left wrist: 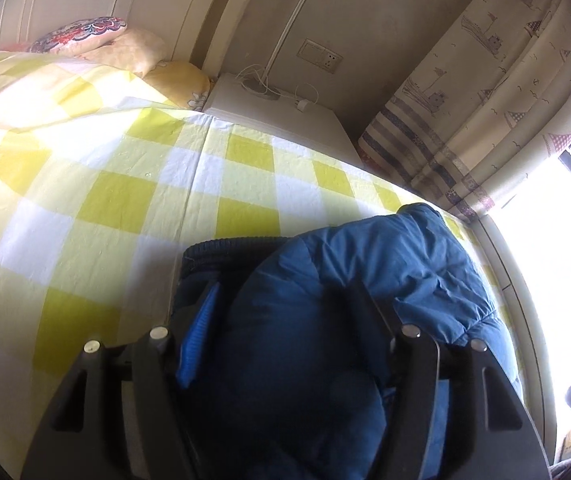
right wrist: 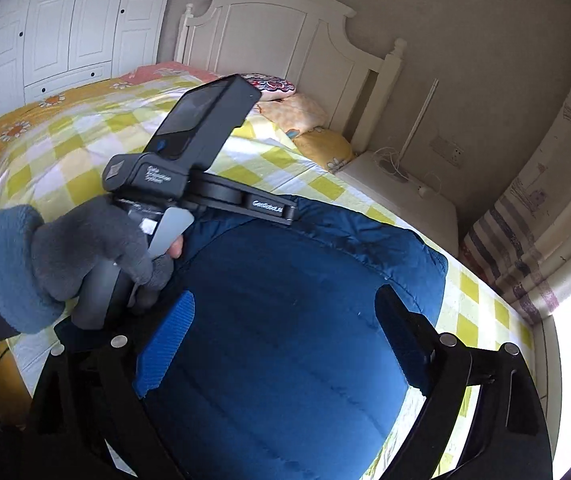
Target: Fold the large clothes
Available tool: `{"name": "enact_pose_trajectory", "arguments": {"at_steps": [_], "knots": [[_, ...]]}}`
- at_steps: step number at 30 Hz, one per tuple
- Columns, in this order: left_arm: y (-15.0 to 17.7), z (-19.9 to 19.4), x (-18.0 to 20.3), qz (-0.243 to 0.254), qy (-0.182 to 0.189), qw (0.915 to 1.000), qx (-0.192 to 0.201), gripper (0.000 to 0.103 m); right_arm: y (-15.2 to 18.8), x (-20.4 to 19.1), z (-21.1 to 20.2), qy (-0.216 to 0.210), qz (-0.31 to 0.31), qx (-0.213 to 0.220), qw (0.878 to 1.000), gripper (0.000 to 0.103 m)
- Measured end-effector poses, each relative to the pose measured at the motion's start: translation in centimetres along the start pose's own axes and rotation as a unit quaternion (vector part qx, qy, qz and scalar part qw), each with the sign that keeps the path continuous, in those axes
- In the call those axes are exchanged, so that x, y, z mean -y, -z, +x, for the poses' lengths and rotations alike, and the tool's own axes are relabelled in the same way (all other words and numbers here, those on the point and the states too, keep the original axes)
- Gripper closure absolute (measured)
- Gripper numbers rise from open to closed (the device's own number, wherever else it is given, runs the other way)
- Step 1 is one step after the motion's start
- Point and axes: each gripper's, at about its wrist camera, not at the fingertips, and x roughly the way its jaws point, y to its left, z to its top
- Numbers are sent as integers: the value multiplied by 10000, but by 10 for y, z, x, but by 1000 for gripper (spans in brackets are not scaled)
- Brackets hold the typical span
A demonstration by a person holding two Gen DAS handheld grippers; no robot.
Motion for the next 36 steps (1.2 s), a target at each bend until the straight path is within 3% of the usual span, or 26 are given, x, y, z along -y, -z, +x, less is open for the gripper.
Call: {"name": "enact_pose_trajectory", "arguments": {"at_steps": [3,5,6,9,12,14,16,18,20,22,23,25,28,30,32,36], "knots": [[1,1,2,193,-71,9998,-16,39,29,-58,11,95,-557,-185,9982,14],[2,-1,0,216,-31,9998,-17,39,44,-73,6,627,-402,238,9969,15],[3,-3,-1,197,7,9998,-32,39,47,-73,2,614,-271,263,9974,16],[5,-13,-2,184,-39,9998,-102,35,59,-64,-16,116,-28,283,9995,16],[13,-33,-6,75,-152,9996,-234,21,78,-42,-38,-501,119,365,9980,15],[23,-59,-18,-259,238,9992,-211,19,91,-16,-54,-639,608,568,9945,15],[36,-87,-36,-652,580,9960,-184,11,107,24,-69,-930,1576,879,9792,15],[51,-107,-52,-923,1044,9901,-191,4,129,75,-73,-1219,2759,1095,9471,14],[64,-112,-67,-1179,1329,9834,-362,3,153,122,-60,-1590,3994,1026,8971,9],[73,-104,-77,-1542,1663,9719,-633,3,173,153,-36,-2160,4814,830,8454,9],[75,-98,-81,-1666,1828,9660,-759,3,179,162,-23,-2297,5059,644,8289,9],[77,-86,-81,-1748,1921,9610,-946,3,180,170,-3,-2187,5245,257,8225,9],[77,-72,-70,-1538,2021,9596,-1215,3,172,166,16,-2491,5218,133,8158,9],[80,-65,-57,-1250,2067,9597,-1435,3,169,154,23,-2566,5108,-37,8205,9],[85,-59,-52,-1143,2166,9583,-1473,2,164,146,35,-2686,5017,-206,8221,6],[88,-55,-47,-870,2146,9640,-1304,2,154,135,50,-2905,4891,-206,8222,4]]}}
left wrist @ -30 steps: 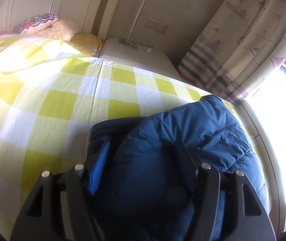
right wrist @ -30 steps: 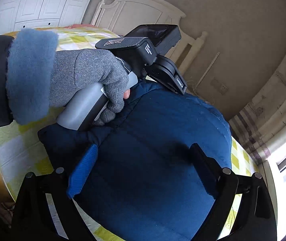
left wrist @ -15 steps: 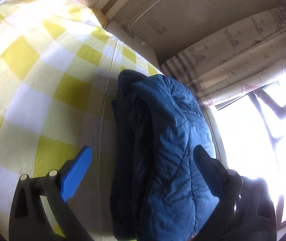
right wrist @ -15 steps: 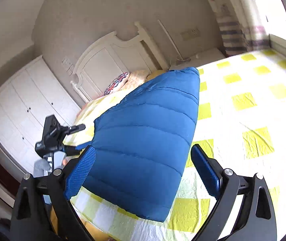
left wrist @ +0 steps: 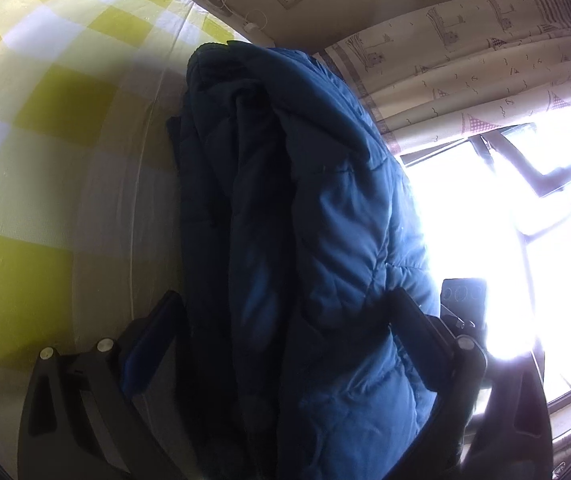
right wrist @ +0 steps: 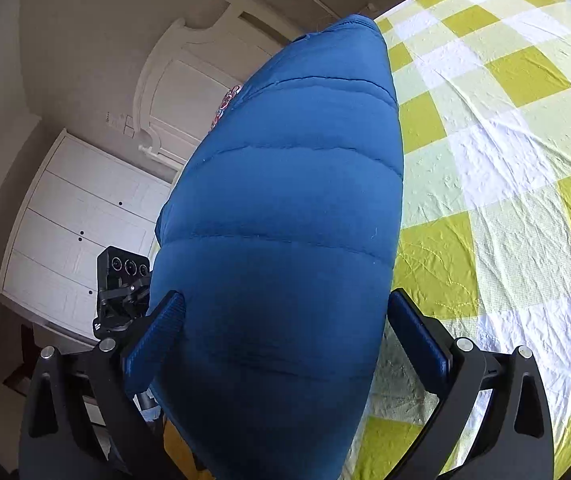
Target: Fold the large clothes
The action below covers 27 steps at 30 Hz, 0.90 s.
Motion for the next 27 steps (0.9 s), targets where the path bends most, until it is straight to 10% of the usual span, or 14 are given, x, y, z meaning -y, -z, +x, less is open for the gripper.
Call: {"name": "enact_pose_trajectory", "arguments": {"at_steps": [4,13,18,27], "knots": [[-3,6,3,106,9,9999,-134,5,-1,-2,6,-169,-56,50,9998,5],[-10,4,41,599,-64,9967,540,54,-6,-45,-4,466,-1341,870,9860,27],[-66,19,62,747,49,9926,960,56,-58,-60,-4,600,-1633,1305,9761,27],[-131,89,48,418,-279,9942,956,48,-133,27,33,812,-901,1071,9868,26]]}}
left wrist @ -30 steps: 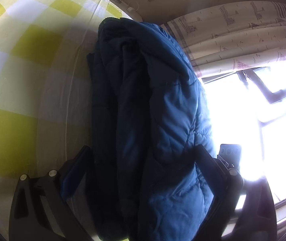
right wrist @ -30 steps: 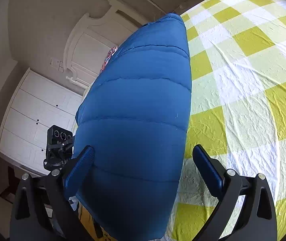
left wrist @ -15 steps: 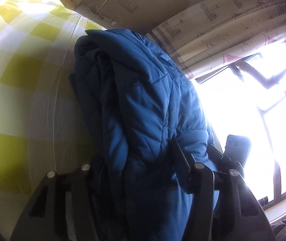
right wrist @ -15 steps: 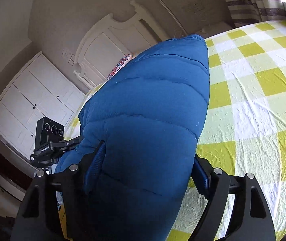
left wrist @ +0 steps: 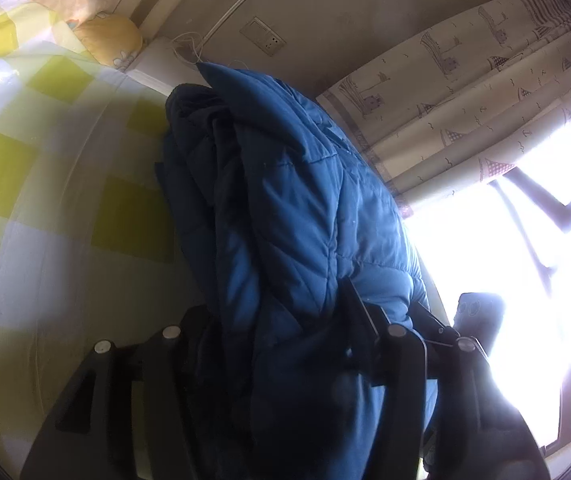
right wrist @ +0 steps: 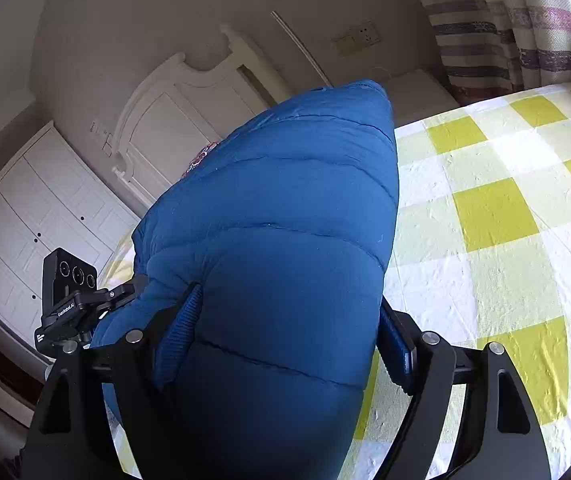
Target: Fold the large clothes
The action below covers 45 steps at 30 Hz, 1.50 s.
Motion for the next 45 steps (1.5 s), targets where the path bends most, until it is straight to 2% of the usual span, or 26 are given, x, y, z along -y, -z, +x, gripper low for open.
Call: {"name": "enact_pose_trajectory", "arguments": {"at_steps": [2,3,5,7,8,9,10,12,13,14,15,17,21,23,25,27,29,32,35,38,40,45], "knots": [[0,-2,5,100,-222,9997,-8,43,-2,-4,-5,286,106,-25,9995,14],[2,-7,9,151,-366,9992,-5,42,-3,-13,-13,537,16,21,9986,14],[5,-17,22,348,-774,9963,124,39,-2,-44,-37,1283,-529,435,9894,14],[11,-21,36,594,-1154,9913,235,36,6,-81,-57,1429,-1238,929,9776,14],[13,-21,41,691,-1349,9880,290,33,12,-98,-59,1457,-1549,1034,9717,13],[15,-20,44,741,-1486,9856,327,32,20,-113,-54,1541,-1861,966,9656,13],[17,-21,45,721,-1561,9844,360,29,30,-124,-40,1694,-2215,716,9577,12],[20,-26,47,650,-1746,9813,476,23,52,-133,0,2194,-2895,8,9317,11],[21,-28,48,682,-1902,9779,532,22,60,-134,4,2328,-3030,115,9241,11],[27,-34,52,793,-2048,9738,596,22,62,-134,2,2326,-2971,183,9259,11],[33,-42,59,977,-2240,9672,694,21,62,-135,-6,2266,-2833,130,9318,11],[48,-62,75,1494,-2738,9450,986,16,69,-140,-34,1957,-2702,209,9425,11],[79,-106,118,2235,-3223,9050,1649,10,94,-165,-103,1567,-2654,963,9464,11],[99,-135,145,2394,-3329,8842,2238,2,110,-179,-138,1478,-2639,1477,9416,10],[121,-163,171,2391,-3347,8651,2872,2,128,-188,-169,1506,-2616,2011,9319,4],[143,-184,185,2175,-3477,8552,3170,2,145,-188,-188,1609,-2590,2349,9230,4],[162,-191,191,1996,-3536,8549,3231,2,161,-183,-196,1771,-2574,2375,9198,4],[185,-184,187,2042,-3354,8707,2963,2,182,-171,-197,1985,-2499,2212,9215,4],[213,-171,181,2111,-3628,8687,2631,2,198,-157,-196,2093,-2300,2174,9252,4],[233,-160,174,2096,-3568,8780,2407,2,204,-150,-195,2095,-2085,2159,9306,4],[241,-155,170,2094,-3542,8821,2292,2,209,-151,-194,2148,-2072,2145,9300,4],[256,-155,164,2107,-3604,8819,2189,2,222,-159,-190,2148,-2164,2062,9298,4]]}}
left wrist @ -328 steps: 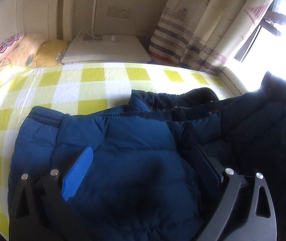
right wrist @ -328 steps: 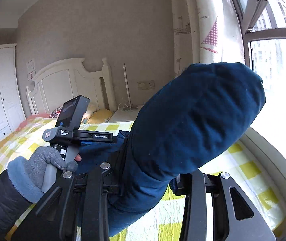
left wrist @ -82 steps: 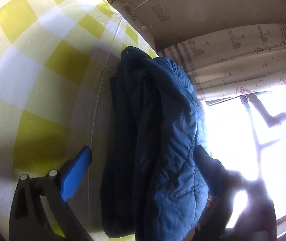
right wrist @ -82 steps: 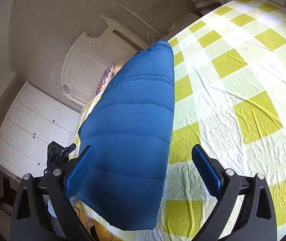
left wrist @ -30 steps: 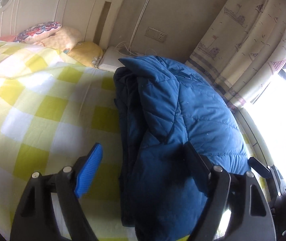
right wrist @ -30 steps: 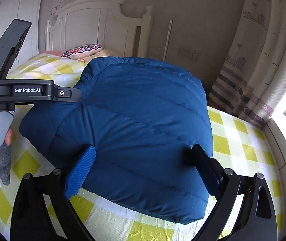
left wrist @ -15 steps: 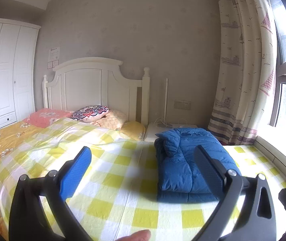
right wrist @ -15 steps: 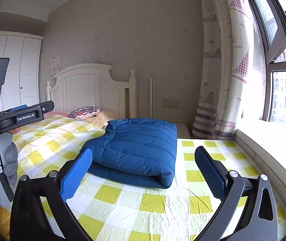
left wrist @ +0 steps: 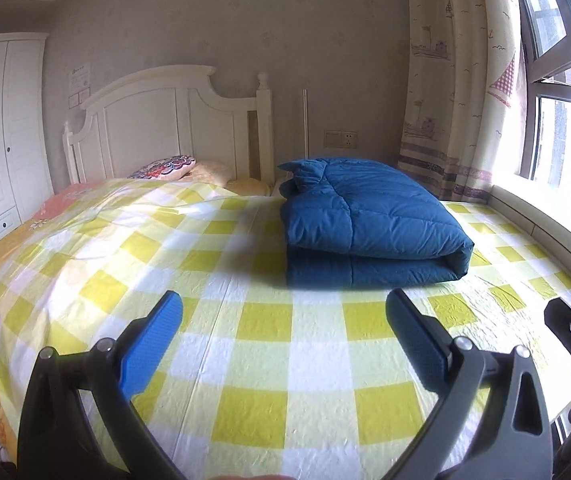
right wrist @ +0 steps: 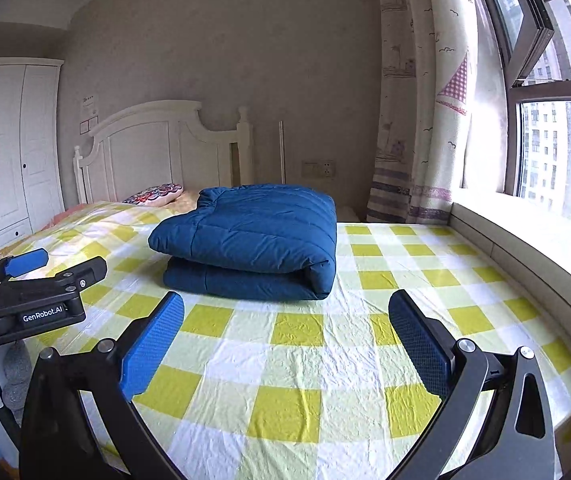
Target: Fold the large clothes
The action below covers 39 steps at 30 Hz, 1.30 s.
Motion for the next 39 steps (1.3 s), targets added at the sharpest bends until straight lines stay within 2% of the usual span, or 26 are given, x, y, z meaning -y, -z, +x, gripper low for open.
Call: {"name": "enact_pose_trajectory", "arguments": {"at_steps": [16,39], "knots": [[14,-17,-15,-110,-69,9999,47,2,0,-17,-12,-160,-122,49,9998,4],[28,-11,-2,100,-20,9998,-171,2,8,-8,-14,-143,86,-5,9999,4]]}}
